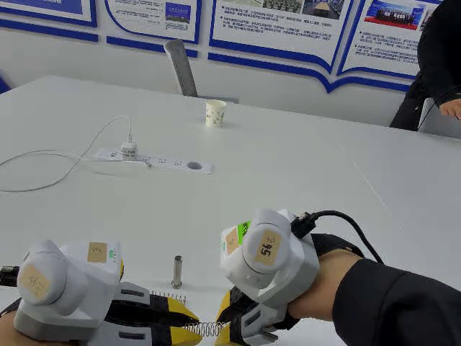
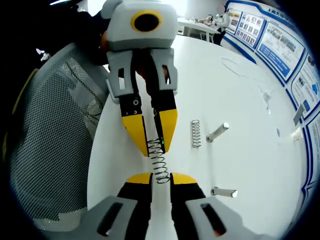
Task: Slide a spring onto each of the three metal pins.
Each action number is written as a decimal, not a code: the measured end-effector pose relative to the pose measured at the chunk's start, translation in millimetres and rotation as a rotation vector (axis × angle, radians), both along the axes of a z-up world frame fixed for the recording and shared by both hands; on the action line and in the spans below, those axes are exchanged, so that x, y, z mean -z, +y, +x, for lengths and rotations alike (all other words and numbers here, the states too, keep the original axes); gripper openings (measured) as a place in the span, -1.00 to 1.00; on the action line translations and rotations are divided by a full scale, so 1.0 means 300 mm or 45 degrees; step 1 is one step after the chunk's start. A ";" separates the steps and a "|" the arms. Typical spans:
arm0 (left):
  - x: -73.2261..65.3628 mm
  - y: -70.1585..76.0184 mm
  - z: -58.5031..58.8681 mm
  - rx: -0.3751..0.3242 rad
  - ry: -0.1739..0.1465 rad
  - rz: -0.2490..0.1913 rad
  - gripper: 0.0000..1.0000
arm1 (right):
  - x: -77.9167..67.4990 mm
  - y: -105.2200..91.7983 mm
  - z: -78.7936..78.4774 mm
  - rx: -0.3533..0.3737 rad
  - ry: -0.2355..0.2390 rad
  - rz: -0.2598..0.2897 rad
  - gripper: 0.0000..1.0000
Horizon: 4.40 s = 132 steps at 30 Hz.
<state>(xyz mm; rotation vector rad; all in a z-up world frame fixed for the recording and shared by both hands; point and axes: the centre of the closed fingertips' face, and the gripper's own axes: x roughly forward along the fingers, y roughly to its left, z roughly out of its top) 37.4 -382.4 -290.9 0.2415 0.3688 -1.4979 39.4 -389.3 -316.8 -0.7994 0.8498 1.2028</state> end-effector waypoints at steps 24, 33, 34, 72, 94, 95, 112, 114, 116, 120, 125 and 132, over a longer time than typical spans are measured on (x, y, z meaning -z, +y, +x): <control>-0.005 0.000 0.006 -0.015 0.023 -0.019 -0.80 | -0.062 0.000 0.011 0.024 -0.020 0.051 -0.75; -0.002 0.006 0.007 -0.019 0.016 -0.004 -0.79 | -0.116 0.037 0.002 0.006 -0.032 0.094 -0.75; -0.002 0.006 0.007 -0.019 0.016 -0.004 -0.79 | -0.120 0.041 0.002 0.004 -0.033 0.098 -0.75; 0.003 0.010 0.023 -0.050 0.013 -0.006 -0.69 | -0.171 0.118 0.007 -0.037 -0.071 0.154 -0.76; 0.027 0.043 0.066 -0.139 0.040 0.037 -0.23 | -0.178 0.064 0.028 0.005 -0.079 0.129 -0.76; 0.029 0.045 0.069 -0.145 0.042 0.039 -0.21 | -0.179 0.061 0.029 0.007 -0.079 0.130 -0.76; 0.035 0.074 0.107 -0.227 0.074 0.043 0.01 | -0.188 0.001 0.054 0.063 -0.083 0.109 -0.76; 0.032 0.079 0.114 -0.243 0.081 0.036 0.03 | -0.189 -0.005 0.056 0.069 -0.085 0.107 -0.76; 0.029 0.082 0.119 -0.256 0.085 0.030 0.04 | -0.191 -0.013 0.059 0.077 -0.086 0.108 -0.76; 0.030 0.085 0.124 -0.270 0.089 0.031 0.08 | -0.192 -0.028 0.064 0.092 -0.086 0.103 -0.76; 0.033 0.086 0.126 -0.279 0.088 0.037 0.11 | -0.191 -0.049 0.070 0.110 -0.085 0.099 -0.76; 0.036 0.090 0.130 -0.291 0.092 0.039 0.14 | -0.185 -0.078 0.078 0.127 -0.083 0.086 -0.76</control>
